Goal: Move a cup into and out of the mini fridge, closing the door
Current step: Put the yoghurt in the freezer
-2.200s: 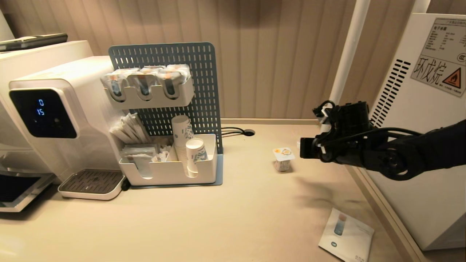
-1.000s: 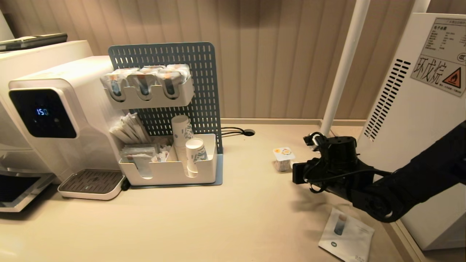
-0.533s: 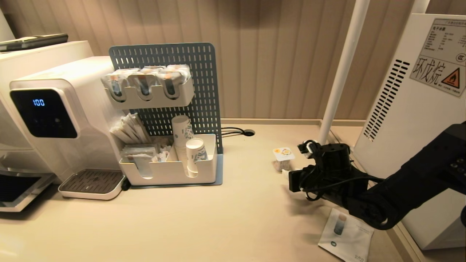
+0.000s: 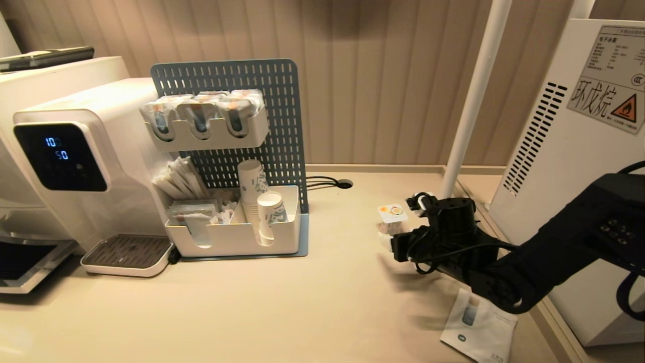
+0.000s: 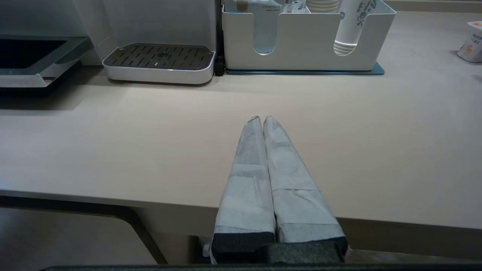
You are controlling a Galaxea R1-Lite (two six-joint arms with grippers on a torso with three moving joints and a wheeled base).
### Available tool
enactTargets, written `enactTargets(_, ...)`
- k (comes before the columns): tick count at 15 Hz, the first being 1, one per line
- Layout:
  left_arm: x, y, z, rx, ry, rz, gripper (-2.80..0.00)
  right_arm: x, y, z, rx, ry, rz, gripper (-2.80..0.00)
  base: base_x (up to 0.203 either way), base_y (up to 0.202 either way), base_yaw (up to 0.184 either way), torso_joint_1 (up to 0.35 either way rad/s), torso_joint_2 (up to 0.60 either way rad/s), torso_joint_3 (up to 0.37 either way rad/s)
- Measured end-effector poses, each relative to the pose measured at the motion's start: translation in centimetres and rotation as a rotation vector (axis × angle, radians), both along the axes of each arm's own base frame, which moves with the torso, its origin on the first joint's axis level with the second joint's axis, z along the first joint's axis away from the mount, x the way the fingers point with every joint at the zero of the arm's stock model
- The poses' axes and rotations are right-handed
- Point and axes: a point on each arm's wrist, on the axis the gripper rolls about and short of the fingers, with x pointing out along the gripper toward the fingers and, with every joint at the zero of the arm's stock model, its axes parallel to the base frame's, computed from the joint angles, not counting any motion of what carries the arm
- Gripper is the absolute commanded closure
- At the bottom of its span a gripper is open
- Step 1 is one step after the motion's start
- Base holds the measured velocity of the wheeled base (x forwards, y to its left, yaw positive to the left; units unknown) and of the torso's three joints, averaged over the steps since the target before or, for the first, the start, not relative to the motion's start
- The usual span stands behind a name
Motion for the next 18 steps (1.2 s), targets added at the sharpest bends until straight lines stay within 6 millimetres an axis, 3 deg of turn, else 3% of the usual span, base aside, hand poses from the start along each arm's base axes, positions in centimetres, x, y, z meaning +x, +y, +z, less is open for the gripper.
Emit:
enactTargets(5, 0.0, 0.0, 0.0, 0.0, 0.0, 0.0, 0.0, 2.8, 0.8, -0.9, -0.033, -0.015, -0.023, -2.8, 0.0, 0.0, 0.0, 0.0, 0.0, 0.0)
enactTargets(8, 0.0, 0.0, 0.0, 0.0, 0.0, 0.001, 0.0, 4.7, 0.2, -0.9, -0.047, -0.004, -0.064, -2.8, 0.0, 0.0, 0.0, 0.0, 0.0, 0.0)
enactTargets(18, 0.0, 0.0, 0.0, -0.005, 0.0, 0.001, 0.0, 7.6, -0.5, -1.2, -0.045, -0.009, -0.105, -2.8, 0.0, 0.0, 0.0, 0.0, 0.0, 0.0)
